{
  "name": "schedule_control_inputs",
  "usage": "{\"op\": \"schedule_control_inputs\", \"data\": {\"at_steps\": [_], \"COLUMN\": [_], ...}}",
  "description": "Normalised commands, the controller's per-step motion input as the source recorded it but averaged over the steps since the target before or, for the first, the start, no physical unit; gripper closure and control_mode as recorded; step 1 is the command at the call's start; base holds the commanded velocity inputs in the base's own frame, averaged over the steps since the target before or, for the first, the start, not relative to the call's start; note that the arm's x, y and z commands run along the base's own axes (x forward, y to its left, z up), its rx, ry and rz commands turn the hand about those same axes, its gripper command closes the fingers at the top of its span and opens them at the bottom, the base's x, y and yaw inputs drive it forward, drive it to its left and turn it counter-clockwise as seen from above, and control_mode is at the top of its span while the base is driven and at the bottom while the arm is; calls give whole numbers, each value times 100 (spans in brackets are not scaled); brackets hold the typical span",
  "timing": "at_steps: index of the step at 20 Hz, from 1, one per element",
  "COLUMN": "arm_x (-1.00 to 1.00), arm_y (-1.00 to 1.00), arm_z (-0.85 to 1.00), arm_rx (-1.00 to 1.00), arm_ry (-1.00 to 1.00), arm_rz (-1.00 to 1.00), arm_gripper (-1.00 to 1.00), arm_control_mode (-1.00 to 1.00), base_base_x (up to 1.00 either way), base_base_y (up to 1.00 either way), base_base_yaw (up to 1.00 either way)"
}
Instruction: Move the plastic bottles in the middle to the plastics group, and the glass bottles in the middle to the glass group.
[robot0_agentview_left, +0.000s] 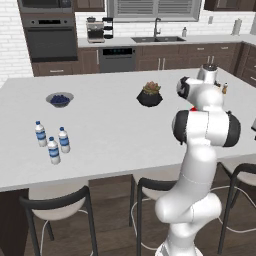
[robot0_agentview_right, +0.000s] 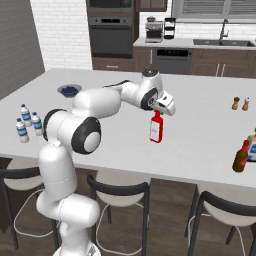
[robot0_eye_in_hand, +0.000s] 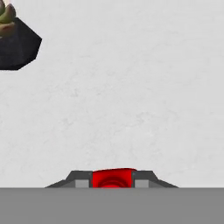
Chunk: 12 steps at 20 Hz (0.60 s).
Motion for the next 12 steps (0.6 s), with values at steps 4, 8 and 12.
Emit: {"op": "schedule_control_inputs", "data": {"at_steps": [4, 8, 12], "arm_x": [0, -10, -51], "arm_y": [-99, -100, -79], "arm_z": [0, 4, 2], "arm_rx": [0, 2, 4], "arm_ry": [0, 0, -1], "arm_rz": [-26, -29, -27], "arm_gripper": [100, 100, 100], "arm_control_mode": [-100, -100, -100], "base_base_x": [0, 0, 0], "base_base_y": [0, 0, 0], "base_base_yaw": [0, 0, 0]}}
